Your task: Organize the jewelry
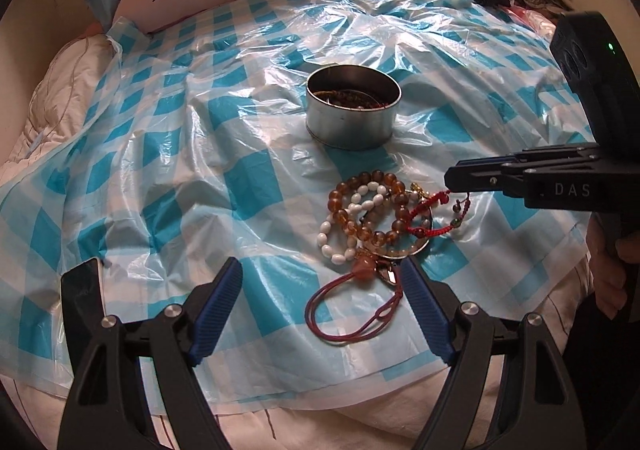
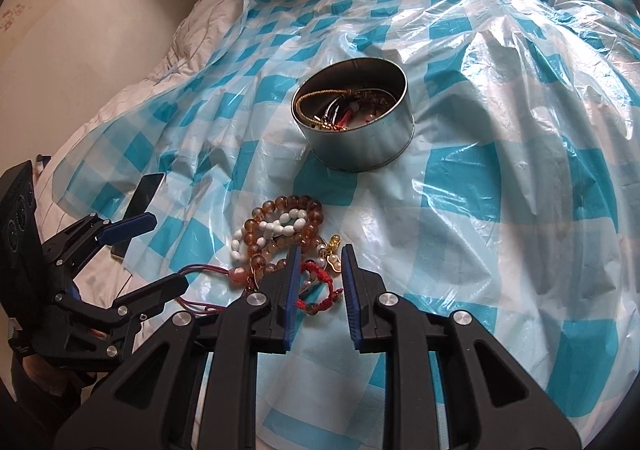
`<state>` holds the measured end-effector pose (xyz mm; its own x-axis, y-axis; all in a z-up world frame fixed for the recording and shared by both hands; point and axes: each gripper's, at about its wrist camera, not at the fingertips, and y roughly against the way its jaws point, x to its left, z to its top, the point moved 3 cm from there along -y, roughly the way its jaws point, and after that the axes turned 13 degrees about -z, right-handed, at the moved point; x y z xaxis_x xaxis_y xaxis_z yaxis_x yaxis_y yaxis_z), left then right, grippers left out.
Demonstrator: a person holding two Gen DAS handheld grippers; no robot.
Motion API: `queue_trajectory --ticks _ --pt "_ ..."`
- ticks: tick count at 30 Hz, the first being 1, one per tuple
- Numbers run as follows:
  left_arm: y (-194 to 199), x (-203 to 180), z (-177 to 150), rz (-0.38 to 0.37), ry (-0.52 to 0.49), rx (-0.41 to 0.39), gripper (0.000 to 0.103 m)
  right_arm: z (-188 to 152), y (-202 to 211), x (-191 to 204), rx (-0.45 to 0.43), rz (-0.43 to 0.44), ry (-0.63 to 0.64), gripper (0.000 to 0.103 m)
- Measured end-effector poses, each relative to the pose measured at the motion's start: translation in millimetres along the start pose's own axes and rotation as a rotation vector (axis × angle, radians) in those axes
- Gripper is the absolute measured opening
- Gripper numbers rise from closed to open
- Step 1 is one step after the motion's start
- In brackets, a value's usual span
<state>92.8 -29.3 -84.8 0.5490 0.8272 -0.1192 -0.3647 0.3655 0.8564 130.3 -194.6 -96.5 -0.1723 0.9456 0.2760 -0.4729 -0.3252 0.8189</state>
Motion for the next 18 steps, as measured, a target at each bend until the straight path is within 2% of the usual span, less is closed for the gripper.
queue_trajectory --ticks 3,6,13,14,16,18 --pt "-10.5 -7.9 -7.2 -0.013 -0.051 0.044 0.078 -2.9 -7.3 2.0 0.035 -0.008 0.012 0.020" --pt "-16.5 -8.0 -12.6 -0.015 -0.058 0.066 0.078 -5.2 -10.8 3.7 0.052 -0.008 0.020 0.020" --pt "-12.1 8.9 -13.0 -0.066 0.037 0.033 0.077 -5.0 -13.5 3.6 0.063 -0.008 0.018 0.020" --pt "-14.8 10.7 -14.1 -0.070 0.047 0.046 0.074 -5.5 -14.7 3.8 0.069 -0.012 0.021 0.020" --pt "-19.1 14.3 -16.1 -0.068 0.066 0.065 0.061 -6.0 -16.2 4.6 0.075 -0.019 0.026 0.020" --pt "-19.2 15.3 -16.8 -0.066 0.069 0.065 0.055 -5.9 -17.5 4.7 0.078 -0.023 0.026 0.019"
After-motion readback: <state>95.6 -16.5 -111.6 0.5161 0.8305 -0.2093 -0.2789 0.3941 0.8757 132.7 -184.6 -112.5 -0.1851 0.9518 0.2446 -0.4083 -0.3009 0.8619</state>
